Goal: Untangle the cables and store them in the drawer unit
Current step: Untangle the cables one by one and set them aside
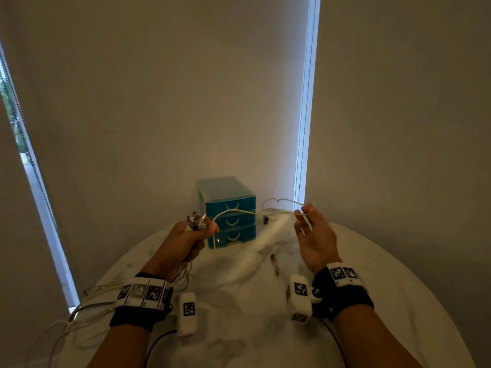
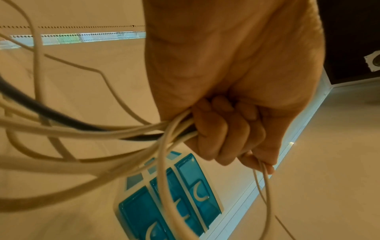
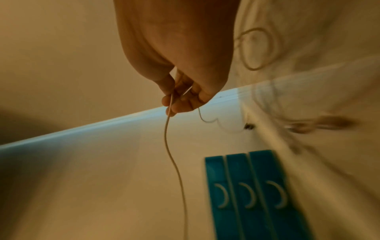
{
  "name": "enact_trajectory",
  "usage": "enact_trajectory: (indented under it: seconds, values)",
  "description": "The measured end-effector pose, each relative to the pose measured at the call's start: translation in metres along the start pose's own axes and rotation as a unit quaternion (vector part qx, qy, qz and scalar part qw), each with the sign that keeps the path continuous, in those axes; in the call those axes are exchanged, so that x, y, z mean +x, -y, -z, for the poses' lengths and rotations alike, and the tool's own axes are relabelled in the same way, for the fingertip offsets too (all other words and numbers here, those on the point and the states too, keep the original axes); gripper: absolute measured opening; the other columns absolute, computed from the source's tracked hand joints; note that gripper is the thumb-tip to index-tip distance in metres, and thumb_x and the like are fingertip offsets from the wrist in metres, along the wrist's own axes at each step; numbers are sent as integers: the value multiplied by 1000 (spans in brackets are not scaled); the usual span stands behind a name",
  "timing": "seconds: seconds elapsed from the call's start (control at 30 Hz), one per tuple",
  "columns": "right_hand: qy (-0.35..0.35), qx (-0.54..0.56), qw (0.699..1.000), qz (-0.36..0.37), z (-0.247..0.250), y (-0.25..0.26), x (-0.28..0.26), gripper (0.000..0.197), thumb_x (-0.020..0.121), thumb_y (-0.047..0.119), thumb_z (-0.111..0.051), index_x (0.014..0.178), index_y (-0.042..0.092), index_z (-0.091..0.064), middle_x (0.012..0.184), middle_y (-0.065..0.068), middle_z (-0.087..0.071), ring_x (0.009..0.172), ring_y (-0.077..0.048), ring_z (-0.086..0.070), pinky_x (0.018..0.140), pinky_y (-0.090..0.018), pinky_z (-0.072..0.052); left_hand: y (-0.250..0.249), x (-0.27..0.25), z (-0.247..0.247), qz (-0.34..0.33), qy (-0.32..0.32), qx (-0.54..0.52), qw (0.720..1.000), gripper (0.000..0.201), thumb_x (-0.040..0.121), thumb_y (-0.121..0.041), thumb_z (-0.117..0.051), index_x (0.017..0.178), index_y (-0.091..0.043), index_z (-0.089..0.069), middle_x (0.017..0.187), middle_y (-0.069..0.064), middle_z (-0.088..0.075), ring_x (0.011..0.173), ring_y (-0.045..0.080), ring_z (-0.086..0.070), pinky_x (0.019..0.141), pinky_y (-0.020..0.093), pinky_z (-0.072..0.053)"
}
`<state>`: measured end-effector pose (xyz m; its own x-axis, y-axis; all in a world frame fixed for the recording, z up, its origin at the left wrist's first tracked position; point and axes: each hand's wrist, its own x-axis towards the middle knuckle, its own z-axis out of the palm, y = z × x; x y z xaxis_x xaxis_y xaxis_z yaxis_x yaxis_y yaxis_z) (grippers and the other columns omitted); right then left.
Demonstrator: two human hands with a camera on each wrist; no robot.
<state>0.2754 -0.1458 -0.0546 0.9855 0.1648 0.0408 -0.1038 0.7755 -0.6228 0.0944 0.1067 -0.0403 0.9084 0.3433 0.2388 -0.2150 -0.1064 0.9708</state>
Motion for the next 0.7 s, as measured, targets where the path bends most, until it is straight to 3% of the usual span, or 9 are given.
enact_trajectory:
  seconds: [0.17,0.23,0.37,0.4,0.47,0.5,0.57,0.63,0.7]
  values:
    - [-3,11,997,76,-24,34,10,42,107,24,-65,146,8,-61,139,-6,-70,94,-11,-74,82,-23,-57,-1,-1,-5,-30,-23,11,999,24,104,-34,-65,111,-14,-77,58,-2,-37,48,13,-27,42,23,-23]
    - [-58,-5,994,90,-29,38,20,39,106,15,-64,145,8,-61,133,-6,-73,96,-14,-75,74,-22,-58,-4,0,-6,-55,-81,-12,995,26,103,-36,-66,115,-15,-76,57,-2,-37,49,14,-27,43,24,-22]
    - [-154,-69,979,113,-42,38,46,43,104,-1,-53,148,1,-53,132,-20,-72,77,-17,-74,50,-20,-56,-16,2,0,-147,-232,-104,956,23,104,-34,-66,119,-18,-72,58,-4,-41,48,11,-31,43,23,-25]
    - [-153,-107,975,123,-52,35,50,44,104,-2,-51,148,0,-51,132,-23,-71,77,-19,-73,51,-22,-57,-21,2,1,-173,-261,-124,942,24,104,-34,-67,122,-19,-70,59,-4,-43,47,10,-34,42,23,-28]
    - [-122,-197,960,160,-84,22,47,45,104,-2,-52,148,7,-49,132,-20,-70,84,-24,-71,67,-33,-64,-31,0,1,-217,-300,-150,917,27,103,-33,-69,127,-21,-65,64,-4,-48,50,9,-38,41,23,-33]
    - [-88,-243,949,184,-105,13,41,45,105,-2,-52,146,15,-49,129,-13,-72,88,-24,-73,75,-38,-65,-34,-1,0,-234,-310,-158,908,27,103,-33,-69,127,-22,-64,67,-3,-50,51,10,-40,42,22,-34]
    - [78,-368,902,209,-151,-10,23,44,106,0,-54,142,25,-52,119,-1,-74,88,-23,-76,70,-35,-63,-40,-4,-4,-261,-314,-164,898,26,102,-31,-69,125,-21,-63,69,-5,-52,53,10,-41,43,22,-36]
    - [309,-484,803,161,-191,-36,-1,43,107,6,-58,146,26,-56,121,-2,-76,90,-24,-76,63,-30,-62,-43,-7,-7,-284,-309,-151,895,28,104,-28,-68,127,-16,-60,68,-7,-51,54,10,-41,46,21,-37]
    - [418,-561,706,107,-210,-64,-16,52,106,22,-66,155,27,-52,136,-2,-71,108,-23,-74,78,-34,-66,-45,-10,-9,-302,-304,-134,894,29,105,-27,-66,129,-13,-58,67,-8,-51,55,10,-42,47,21,-38]
